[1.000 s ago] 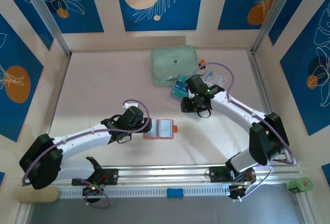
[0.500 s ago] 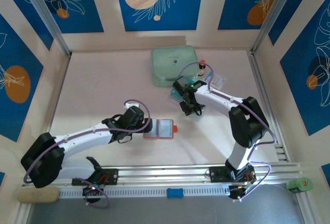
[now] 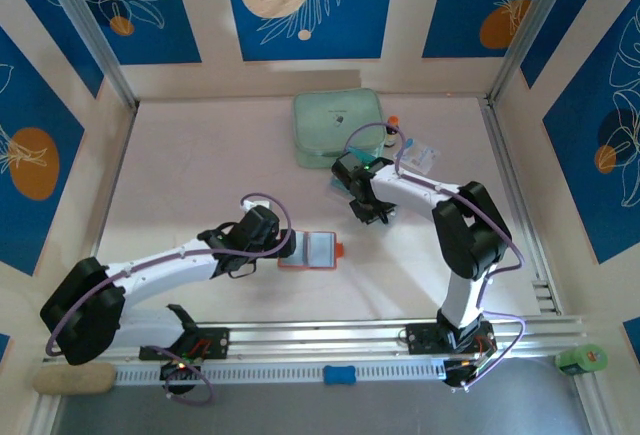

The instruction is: Put the credit cards into the card holder

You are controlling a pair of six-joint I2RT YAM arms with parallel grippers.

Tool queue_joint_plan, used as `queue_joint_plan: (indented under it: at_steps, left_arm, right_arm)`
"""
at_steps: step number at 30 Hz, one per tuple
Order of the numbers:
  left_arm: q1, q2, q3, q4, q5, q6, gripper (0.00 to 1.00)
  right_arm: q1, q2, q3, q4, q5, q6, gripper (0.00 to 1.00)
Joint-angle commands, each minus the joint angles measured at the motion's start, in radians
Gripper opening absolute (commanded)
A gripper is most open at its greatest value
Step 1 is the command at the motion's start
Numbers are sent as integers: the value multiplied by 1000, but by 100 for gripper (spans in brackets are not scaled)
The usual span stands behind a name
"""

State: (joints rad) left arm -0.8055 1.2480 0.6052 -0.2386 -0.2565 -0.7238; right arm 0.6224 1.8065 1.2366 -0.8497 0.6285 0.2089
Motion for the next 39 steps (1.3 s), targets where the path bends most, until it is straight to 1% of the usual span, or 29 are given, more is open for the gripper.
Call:
queue_joint_plan:
  at_steps: [1, 4, 7, 16, 17, 21, 24, 27, 30, 32, 33, 35, 39]
  left_arm:
    - [3, 9, 25, 12, 14, 17, 100]
    - [4, 9, 24, 13, 16, 18, 100]
    - [4, 9, 24, 12, 16, 19, 100]
    - [3, 11, 24, 9, 20, 27, 100]
    - [5, 12, 26, 8, 20, 29, 100]
    - [5, 16, 32, 4, 17, 36, 100]
    - [7, 24, 39, 0, 16, 44, 100]
    - [9, 42, 57, -12, 14, 65, 100]
    - [8, 67, 80, -30, 13, 90, 100]
    - [8, 88, 98, -38, 14, 106, 100]
    - [9, 97, 105, -44, 15, 111, 100]
    - [9, 121, 119, -58, 11, 125, 100]
    - [9, 162, 139, -89, -3, 145, 100]
  right_arm:
    - [11, 4, 18, -10, 25, -17, 20]
    - [22, -1, 11, 0, 33, -46, 11]
    - [42, -9, 0, 11, 39, -90, 5]
    - [128, -48, -11, 24, 127, -191, 2]
    - [136, -59, -9, 22, 135, -193, 0]
    - [153, -118, 18, 3, 135, -187, 0]
    - [163, -174, 39, -10, 105, -160, 0]
    - [157, -241, 49, -5, 13, -77, 0]
    - [123, -330, 1, 71, -168, 50, 0]
    - [89, -399, -77, 172, -317, 143, 0]
    - [74, -428, -116, 219, -366, 191, 0]
    - [31, -492, -224, 350, -512, 295, 0]
    - [-14, -587, -424, 619, -682, 467, 0]
